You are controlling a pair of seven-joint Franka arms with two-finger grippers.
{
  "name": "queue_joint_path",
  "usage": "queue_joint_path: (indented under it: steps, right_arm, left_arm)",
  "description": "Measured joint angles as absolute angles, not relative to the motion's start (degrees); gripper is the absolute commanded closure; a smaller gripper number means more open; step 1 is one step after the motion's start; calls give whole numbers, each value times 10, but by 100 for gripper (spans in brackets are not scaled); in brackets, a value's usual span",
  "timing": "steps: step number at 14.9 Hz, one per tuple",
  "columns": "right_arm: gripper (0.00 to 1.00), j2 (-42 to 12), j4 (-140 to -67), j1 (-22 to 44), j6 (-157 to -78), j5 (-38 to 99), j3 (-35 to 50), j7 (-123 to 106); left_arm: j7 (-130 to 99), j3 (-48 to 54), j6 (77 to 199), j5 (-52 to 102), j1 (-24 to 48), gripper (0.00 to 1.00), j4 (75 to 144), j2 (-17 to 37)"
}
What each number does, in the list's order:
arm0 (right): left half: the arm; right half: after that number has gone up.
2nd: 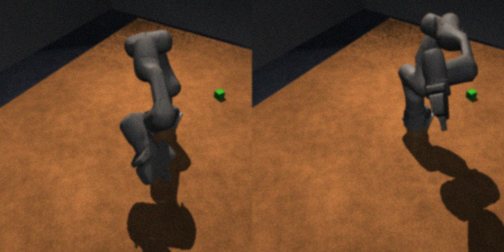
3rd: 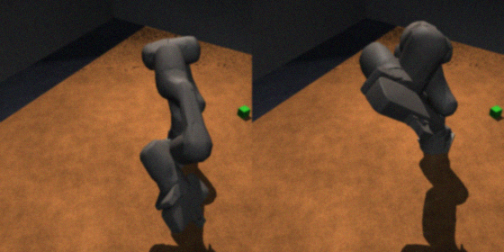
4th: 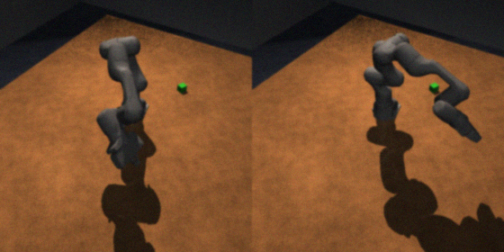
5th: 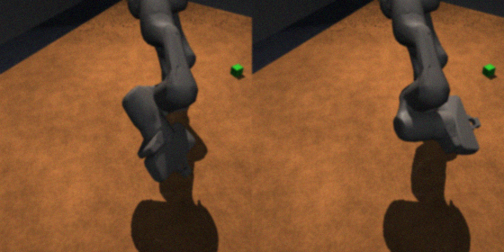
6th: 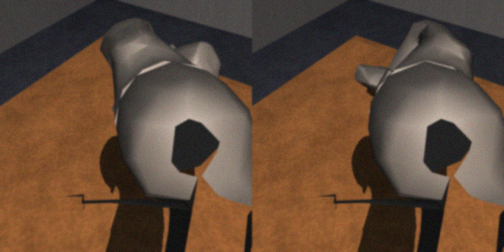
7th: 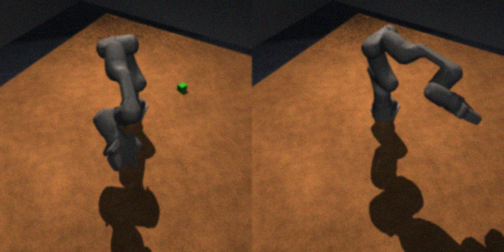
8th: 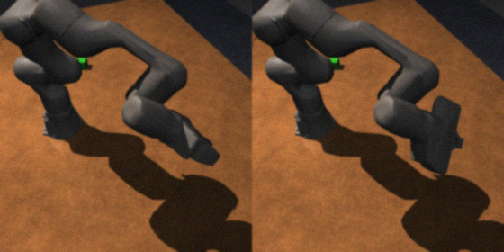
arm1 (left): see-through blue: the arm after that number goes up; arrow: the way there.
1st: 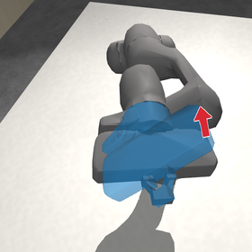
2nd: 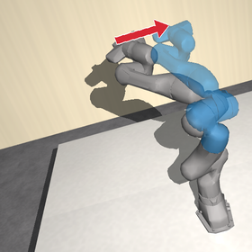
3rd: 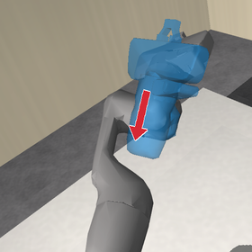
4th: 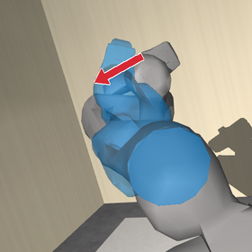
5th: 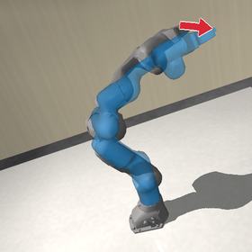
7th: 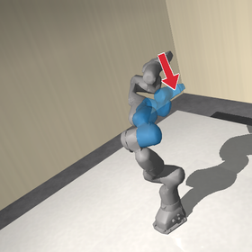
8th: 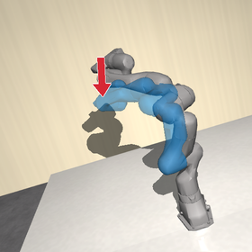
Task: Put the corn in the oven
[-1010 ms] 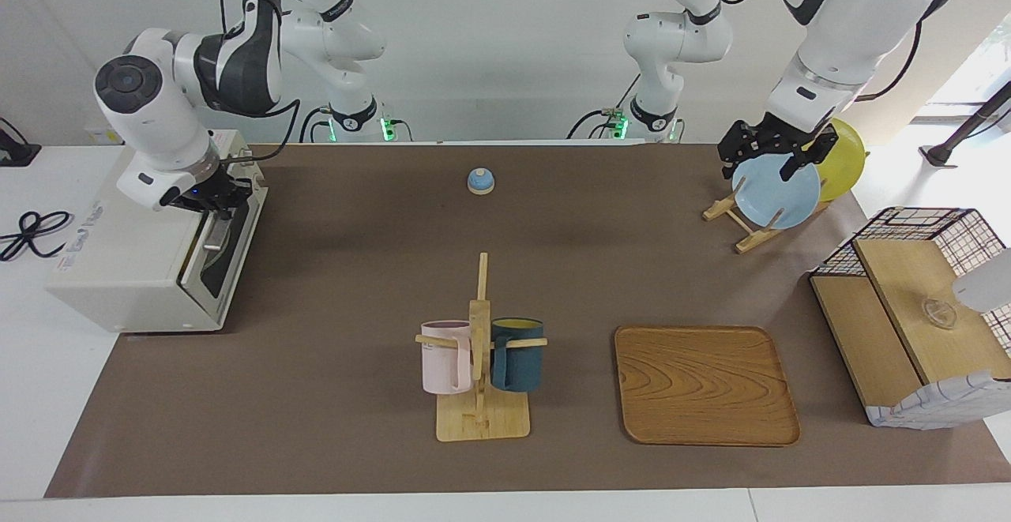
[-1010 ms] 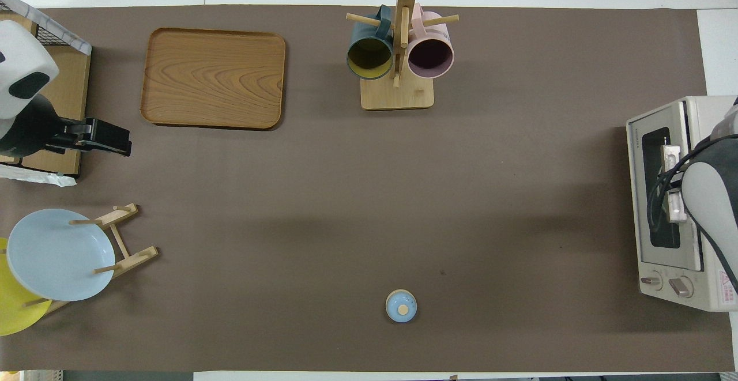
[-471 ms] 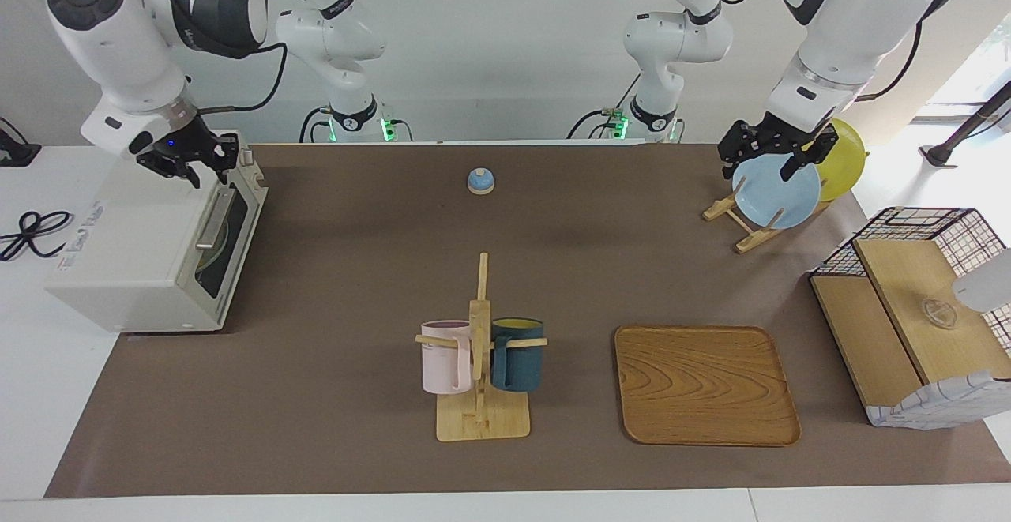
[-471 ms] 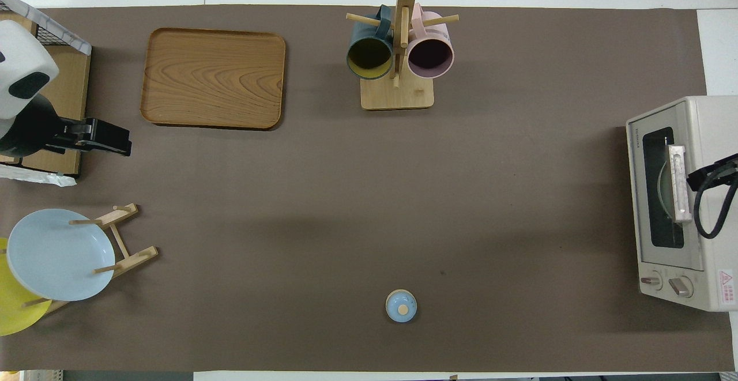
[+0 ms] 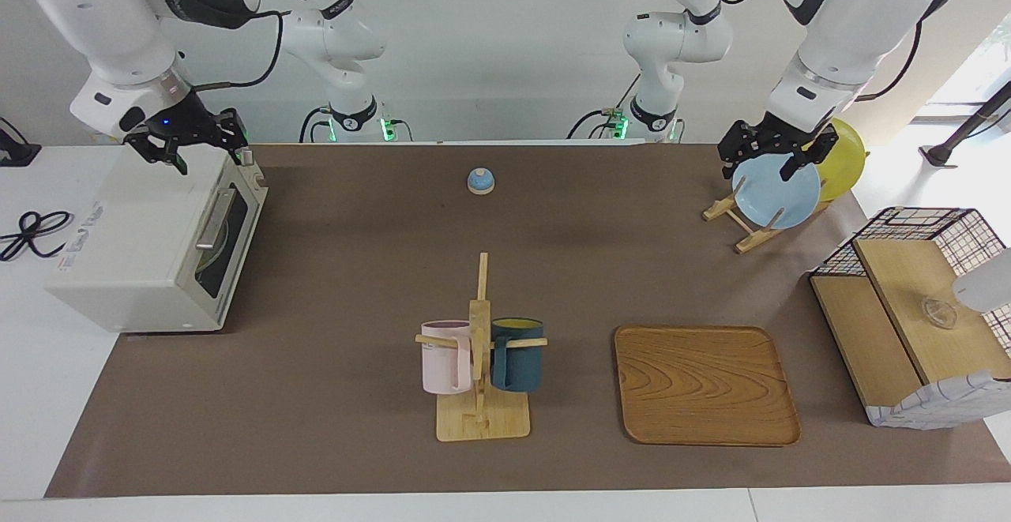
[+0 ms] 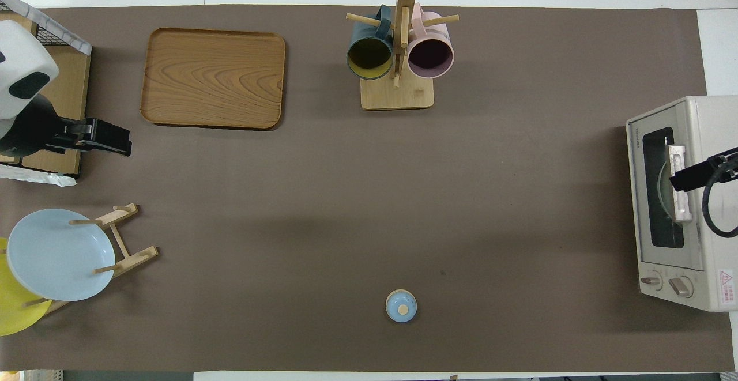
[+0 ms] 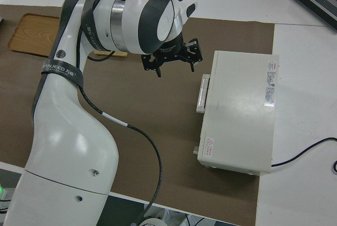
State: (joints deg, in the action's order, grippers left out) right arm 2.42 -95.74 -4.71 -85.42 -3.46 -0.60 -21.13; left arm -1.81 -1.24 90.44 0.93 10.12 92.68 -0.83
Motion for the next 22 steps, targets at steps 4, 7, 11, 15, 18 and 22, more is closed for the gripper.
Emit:
queue_joint_path:
  steps: [4, 7, 11, 15, 18, 22]
  right_arm:
    - [0, 23, -956, -47, -851, -33, -6, -205]
    - [0, 23, -954, -47, -845, -32, -3, -197]
    - [0, 23, -951, -47, -844, -25, -3, -185]
    - [0, 22, -944, -43, -844, -25, -3, -174]
    - [0, 16, -939, -27, -844, -25, -8, -159]
    - [0, 8, -930, 4, -844, -24, -28, -134]
  left_arm:
    - [-18, -12, 904, 9, 101, 0, 927, -8]
    - [-18, -12, 904, 9, 101, 0, 927, -8]
    - [-18, -12, 904, 9, 101, 0, 927, -8]
    - [-18, -12, 904, 9, 101, 0, 927, -8]
    - [-18, -12, 904, 9, 101, 0, 927, -8]
    - [-18, -12, 904, 9, 101, 0, 927, -8]
